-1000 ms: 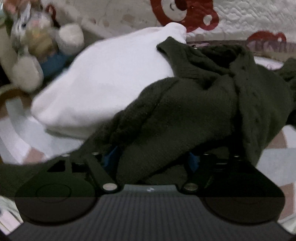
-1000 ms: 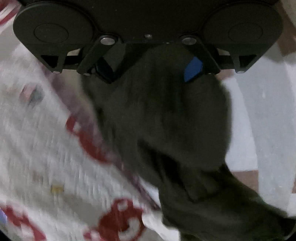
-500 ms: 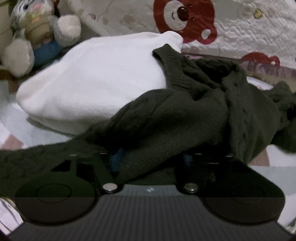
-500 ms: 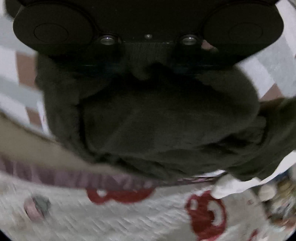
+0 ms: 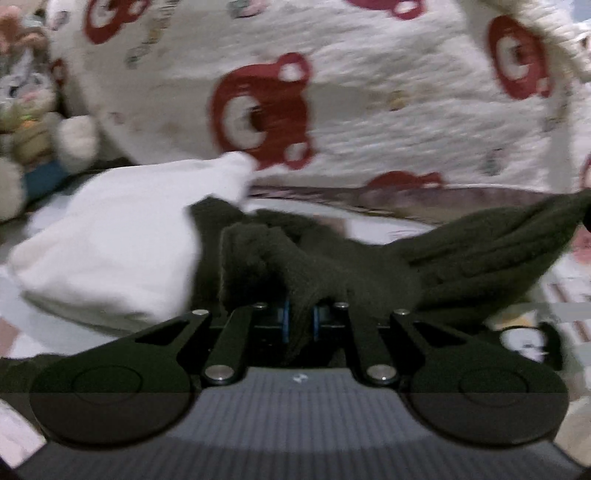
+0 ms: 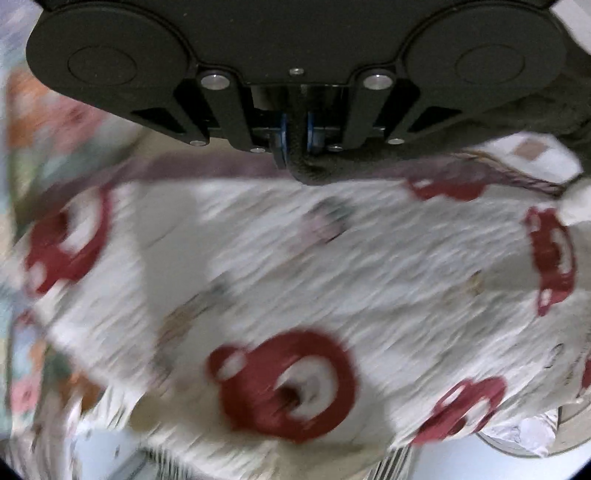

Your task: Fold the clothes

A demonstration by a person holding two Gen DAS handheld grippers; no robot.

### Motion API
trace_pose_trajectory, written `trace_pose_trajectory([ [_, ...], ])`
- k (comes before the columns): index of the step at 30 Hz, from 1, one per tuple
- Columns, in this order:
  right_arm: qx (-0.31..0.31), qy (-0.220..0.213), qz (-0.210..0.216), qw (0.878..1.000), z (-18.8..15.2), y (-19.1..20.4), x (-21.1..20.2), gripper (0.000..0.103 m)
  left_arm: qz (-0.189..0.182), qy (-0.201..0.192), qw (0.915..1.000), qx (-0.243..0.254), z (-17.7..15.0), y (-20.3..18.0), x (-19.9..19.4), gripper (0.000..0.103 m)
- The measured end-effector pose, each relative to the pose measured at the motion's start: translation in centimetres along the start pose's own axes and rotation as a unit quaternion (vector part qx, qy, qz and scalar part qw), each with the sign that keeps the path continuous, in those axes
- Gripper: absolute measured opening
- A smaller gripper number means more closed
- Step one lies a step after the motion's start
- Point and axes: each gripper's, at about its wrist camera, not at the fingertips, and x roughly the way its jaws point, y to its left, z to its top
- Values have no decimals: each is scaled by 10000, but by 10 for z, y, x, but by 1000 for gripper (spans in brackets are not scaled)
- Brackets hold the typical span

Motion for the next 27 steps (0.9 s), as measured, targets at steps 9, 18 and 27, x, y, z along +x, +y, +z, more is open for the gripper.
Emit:
trace_pose_trajectory([
  [9, -346, 546, -720, 9953, 4, -114, -32, 10, -764, 273, 9967, 32, 1, -55, -17, 10],
  [18, 1528, 2794, -670, 9456, -178, -171, -12, 29, -183, 2105, 9744, -762, -63, -49, 6, 51],
  [27, 2013, 2513, 479, 9455, -198, -162, -47, 54, -325, 1741, 9816, -713, -31, -78, -6, 58],
])
